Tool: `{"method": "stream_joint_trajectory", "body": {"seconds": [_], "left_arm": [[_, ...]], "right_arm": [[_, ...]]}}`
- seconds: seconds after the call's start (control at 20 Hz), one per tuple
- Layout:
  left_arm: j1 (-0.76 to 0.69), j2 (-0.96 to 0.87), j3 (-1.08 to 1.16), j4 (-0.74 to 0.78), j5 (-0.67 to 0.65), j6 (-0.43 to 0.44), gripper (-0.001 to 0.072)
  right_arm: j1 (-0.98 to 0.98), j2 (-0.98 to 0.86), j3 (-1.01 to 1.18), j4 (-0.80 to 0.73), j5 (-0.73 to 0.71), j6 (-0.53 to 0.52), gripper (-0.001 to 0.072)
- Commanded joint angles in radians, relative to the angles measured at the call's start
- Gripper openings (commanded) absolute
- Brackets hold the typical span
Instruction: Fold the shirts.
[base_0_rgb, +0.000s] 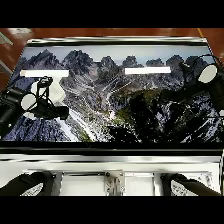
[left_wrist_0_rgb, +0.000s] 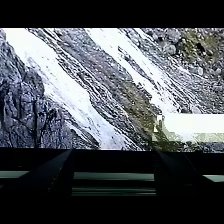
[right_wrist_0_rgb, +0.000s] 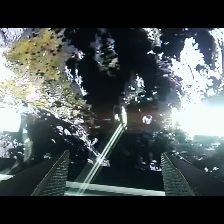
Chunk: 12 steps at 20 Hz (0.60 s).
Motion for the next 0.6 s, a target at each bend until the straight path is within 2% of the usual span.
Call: {"method": "stream_joint_trajectory", "body": {"seconds": [0.0,0.55], "left_arm": [[0.001,0.000,-0.001,0.000,0.000,0.000,0.0557],[0.001,0.000,-0.001,0.000,0.000,0.000,0.0557]], "right_arm": [[0.000,0.000,0.000,0.000,0.000,0.000,0.0698],[0.000,0.000,0.000,0.001,-0.021,0.000,0.0698]]}}
